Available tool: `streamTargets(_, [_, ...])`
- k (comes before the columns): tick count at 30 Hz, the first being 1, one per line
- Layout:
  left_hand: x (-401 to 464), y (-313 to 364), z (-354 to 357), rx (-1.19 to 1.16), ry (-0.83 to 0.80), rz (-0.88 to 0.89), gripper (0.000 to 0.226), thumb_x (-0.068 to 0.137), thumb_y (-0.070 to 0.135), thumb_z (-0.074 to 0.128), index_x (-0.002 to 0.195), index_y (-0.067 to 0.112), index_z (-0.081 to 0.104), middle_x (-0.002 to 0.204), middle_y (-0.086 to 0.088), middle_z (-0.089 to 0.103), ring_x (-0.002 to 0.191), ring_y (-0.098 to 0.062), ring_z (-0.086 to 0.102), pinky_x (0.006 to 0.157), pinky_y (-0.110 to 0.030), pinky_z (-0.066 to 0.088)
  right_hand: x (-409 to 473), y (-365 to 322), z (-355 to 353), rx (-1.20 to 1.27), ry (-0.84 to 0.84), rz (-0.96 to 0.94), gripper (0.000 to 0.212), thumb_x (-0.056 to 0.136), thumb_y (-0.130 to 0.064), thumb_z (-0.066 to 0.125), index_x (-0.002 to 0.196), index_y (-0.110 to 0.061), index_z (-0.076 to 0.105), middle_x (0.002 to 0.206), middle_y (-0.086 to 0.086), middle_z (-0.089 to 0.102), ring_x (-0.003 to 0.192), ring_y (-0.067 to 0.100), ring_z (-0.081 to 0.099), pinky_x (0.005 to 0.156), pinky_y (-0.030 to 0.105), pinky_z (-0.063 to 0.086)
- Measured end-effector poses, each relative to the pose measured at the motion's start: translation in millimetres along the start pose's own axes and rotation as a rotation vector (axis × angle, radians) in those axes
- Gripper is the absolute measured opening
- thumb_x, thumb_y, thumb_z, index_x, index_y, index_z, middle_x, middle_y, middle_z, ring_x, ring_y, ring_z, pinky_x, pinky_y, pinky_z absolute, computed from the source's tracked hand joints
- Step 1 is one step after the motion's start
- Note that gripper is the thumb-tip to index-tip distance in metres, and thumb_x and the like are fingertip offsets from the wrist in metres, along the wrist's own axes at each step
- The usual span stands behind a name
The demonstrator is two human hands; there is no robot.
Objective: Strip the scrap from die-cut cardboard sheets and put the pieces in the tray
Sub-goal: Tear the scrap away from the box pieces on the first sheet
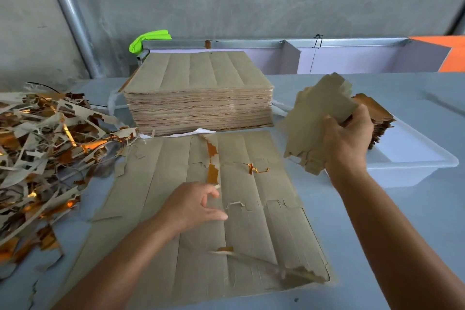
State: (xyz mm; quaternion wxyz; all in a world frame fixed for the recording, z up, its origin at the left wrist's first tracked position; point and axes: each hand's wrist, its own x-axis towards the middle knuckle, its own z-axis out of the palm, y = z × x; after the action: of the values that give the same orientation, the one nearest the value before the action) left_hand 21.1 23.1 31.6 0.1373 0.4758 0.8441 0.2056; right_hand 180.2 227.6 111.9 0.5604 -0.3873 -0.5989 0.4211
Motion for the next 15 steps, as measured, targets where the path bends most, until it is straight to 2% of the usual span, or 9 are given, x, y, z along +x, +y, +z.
streamTargets(1, [1,3,2,0.056,-0.043,0.036,0.061,0.065,0.052,0.079,0.118,0.028,0.060,0.092,0.013,0.058,0.079,-0.001,0.054,0.068,-0.019,0.043,0,3,-2,-0.029,-0.013,0.002,0.017,0.085,-0.006,0.052,0.097,-0.017,0.048,0.085,-0.004,0.055,0.073,0.009,0.052,0.066,0.028,0.048])
streamTargets(3, [6,14,9,0.093,-0.145,0.118,0.085,0.060,0.058,0.079,0.134,0.030,0.047,0.125,0.012,0.050,0.110,-0.005,0.051,0.090,-0.023,0.044,-6,9,-3,-0.069,-0.064,0.023,0.017,0.086,-0.006,0.053,0.098,-0.017,0.048,0.091,0.000,0.057,0.078,0.013,0.054,0.067,0.031,0.051])
streamTargets(5, [11,27,16,0.110,-0.233,0.160,0.099,0.056,0.058,0.081,0.140,0.029,0.038,0.134,0.011,0.040,0.120,-0.009,0.045,0.098,-0.027,0.042,-14,15,-3,-0.080,-0.116,0.054,0.018,0.087,-0.005,0.054,0.097,-0.019,0.047,0.089,-0.004,0.057,0.079,0.013,0.054,0.068,0.032,0.052])
streamTargets(7, [16,33,19,0.162,-0.271,0.174,0.097,0.055,0.055,0.083,0.137,0.027,0.038,0.131,0.009,0.039,0.117,-0.012,0.047,0.096,-0.030,0.045,-19,21,-6,-0.082,-0.153,0.076,0.021,0.087,-0.005,0.054,0.098,-0.021,0.046,0.086,-0.009,0.054,0.077,0.010,0.053,0.065,0.030,0.051])
streamTargets(9, [18,33,19,0.164,-0.292,0.175,0.082,0.057,0.050,0.084,0.125,0.026,0.046,0.121,0.009,0.045,0.107,-0.010,0.049,0.089,-0.029,0.047,-22,27,-11,-0.099,-0.177,0.089,0.024,0.087,-0.005,0.054,0.101,-0.023,0.046,0.087,-0.011,0.053,0.079,0.011,0.054,0.063,0.028,0.050])
streamTargets(13, [19,31,21,0.083,-0.323,0.163,0.046,0.062,0.039,0.085,0.093,0.025,0.054,0.089,0.009,0.050,0.078,-0.007,0.048,0.069,-0.026,0.045,-26,37,-22,-0.136,-0.196,0.134,0.026,0.087,-0.004,0.054,0.105,-0.022,0.047,0.091,-0.006,0.055,0.088,0.021,0.057,0.071,0.040,0.054])
streamTargets(15, [17,27,22,0.022,-0.304,0.165,0.033,0.065,0.032,0.084,0.080,0.026,0.055,0.080,0.011,0.051,0.069,-0.002,0.047,0.058,-0.016,0.042,-28,41,-25,-0.131,-0.216,0.156,0.028,0.087,-0.004,0.054,0.105,-0.024,0.046,0.093,-0.005,0.055,0.089,0.021,0.057,0.071,0.040,0.054])
